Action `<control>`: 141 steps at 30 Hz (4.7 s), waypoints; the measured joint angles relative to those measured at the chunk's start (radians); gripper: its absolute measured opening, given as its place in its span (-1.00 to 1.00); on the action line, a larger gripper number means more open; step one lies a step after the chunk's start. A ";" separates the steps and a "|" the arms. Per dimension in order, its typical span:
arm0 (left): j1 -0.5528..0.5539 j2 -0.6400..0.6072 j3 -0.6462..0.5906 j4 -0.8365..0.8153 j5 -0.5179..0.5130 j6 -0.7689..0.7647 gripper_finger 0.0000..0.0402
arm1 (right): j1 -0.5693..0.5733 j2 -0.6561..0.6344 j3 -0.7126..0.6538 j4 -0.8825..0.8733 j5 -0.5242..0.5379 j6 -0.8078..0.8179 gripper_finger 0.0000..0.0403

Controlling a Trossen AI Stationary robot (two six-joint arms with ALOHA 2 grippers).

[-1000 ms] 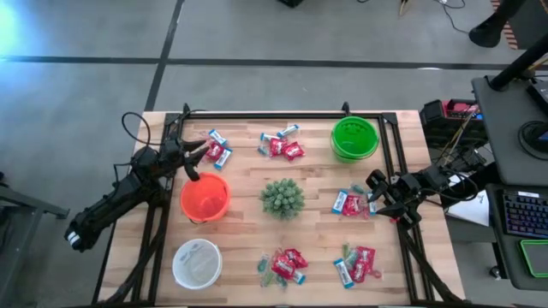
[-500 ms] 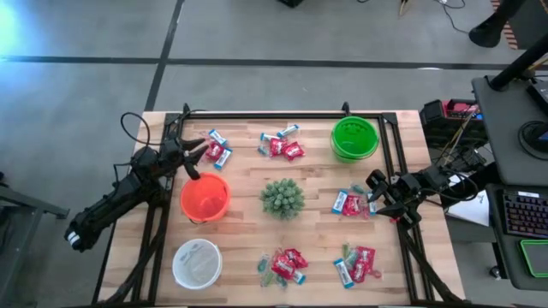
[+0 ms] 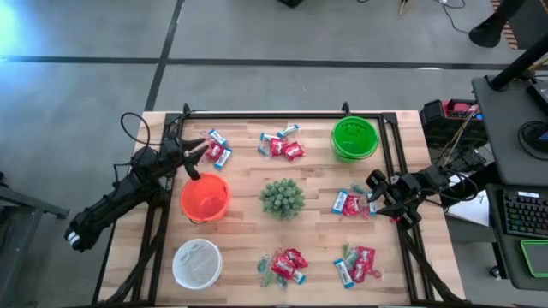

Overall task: Sort candy
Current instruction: Put the red candy into the orange bucket

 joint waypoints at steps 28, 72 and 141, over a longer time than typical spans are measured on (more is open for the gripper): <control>0.000 0.005 0.001 0.028 0.010 -0.114 -0.41 | 0.000 0.000 0.000 0.000 0.000 0.000 -0.17; 0.000 0.232 0.180 0.019 0.001 -0.127 -0.59 | 0.000 0.000 0.000 0.000 0.000 0.000 -0.17; 0.000 0.435 0.565 -0.155 0.027 -0.446 -0.67 | 0.000 0.001 0.006 0.087 0.303 0.048 -0.17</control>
